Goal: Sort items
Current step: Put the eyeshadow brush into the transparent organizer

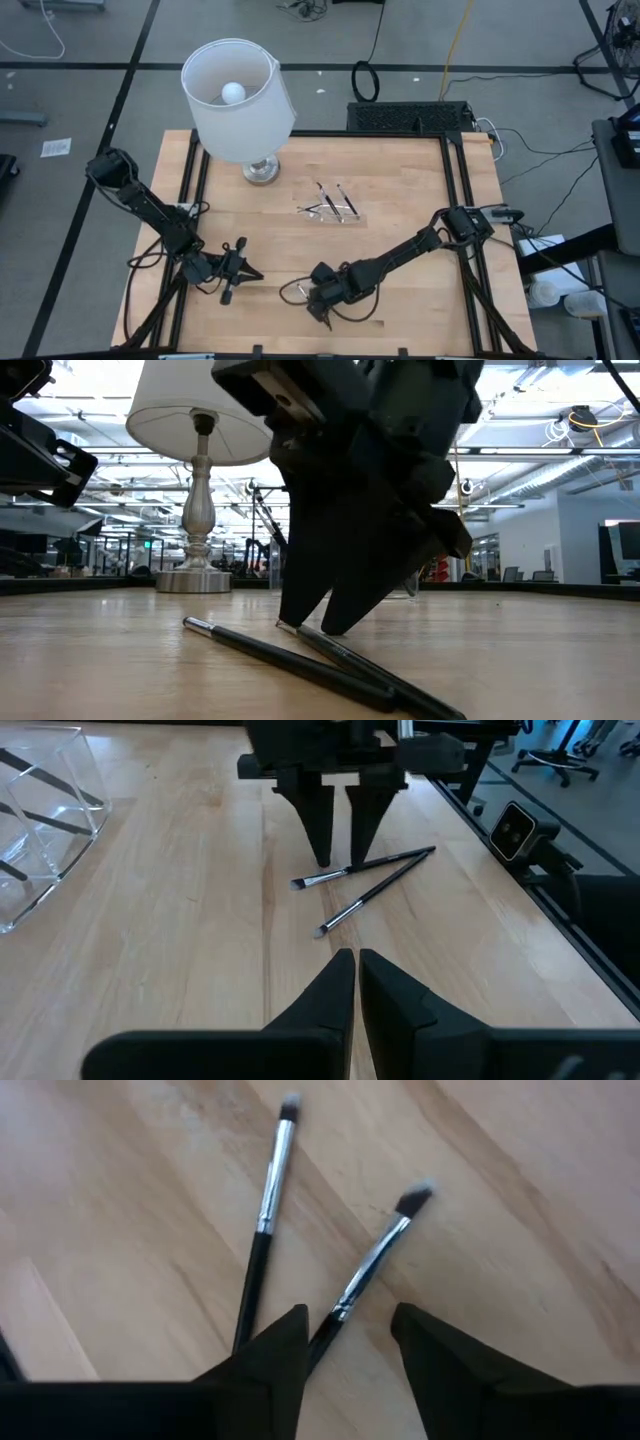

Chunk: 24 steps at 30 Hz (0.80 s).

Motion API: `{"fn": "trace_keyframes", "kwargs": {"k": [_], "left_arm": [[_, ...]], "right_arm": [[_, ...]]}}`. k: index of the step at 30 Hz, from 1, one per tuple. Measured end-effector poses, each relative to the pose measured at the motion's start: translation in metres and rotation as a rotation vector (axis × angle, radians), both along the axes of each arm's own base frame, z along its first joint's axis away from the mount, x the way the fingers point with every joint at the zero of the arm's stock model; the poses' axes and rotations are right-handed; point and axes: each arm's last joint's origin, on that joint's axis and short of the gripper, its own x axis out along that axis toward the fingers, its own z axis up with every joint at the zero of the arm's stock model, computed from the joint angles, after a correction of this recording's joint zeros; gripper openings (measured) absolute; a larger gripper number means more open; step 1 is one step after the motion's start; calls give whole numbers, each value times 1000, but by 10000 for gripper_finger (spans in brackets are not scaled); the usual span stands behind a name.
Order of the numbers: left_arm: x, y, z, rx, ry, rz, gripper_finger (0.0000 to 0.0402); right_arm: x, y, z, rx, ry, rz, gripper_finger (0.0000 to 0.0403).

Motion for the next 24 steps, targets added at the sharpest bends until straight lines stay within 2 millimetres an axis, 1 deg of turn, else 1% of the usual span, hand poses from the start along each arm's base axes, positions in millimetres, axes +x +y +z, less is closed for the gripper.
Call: {"fn": "trace_keyframes", "kwargs": {"k": [2, 5, 11, 14, 17, 22, 24], "left_arm": [[0, 0, 0, 0, 0, 0, 26], [0, 0, 0, 4, 0, -1, 26], [0, 0, 0, 4, 0, -1, 26], [0, 0, 0, 4, 0, -1, 26], [0, 0, 0, 4, 0, -1, 26], [0, 0, 0, 4, 1, -1, 26], [0, 0, 0, 7, 3, -1, 26]], "right_arm": [[-6, -4, -10, 17, 20, -28, 136], [-14, -8, -19, 18, 40, -57, 122], [-12, -8, -20, 27, 15, -3, 89], [-8, -7, -17, 9, 10, 35, 78], [-7, -8, -12, -36, 21, 38, 70], [-12, -11, 5, -77, 42, 49, 48], [-14, -12, 17, -85, 30, 45, 31]]}}
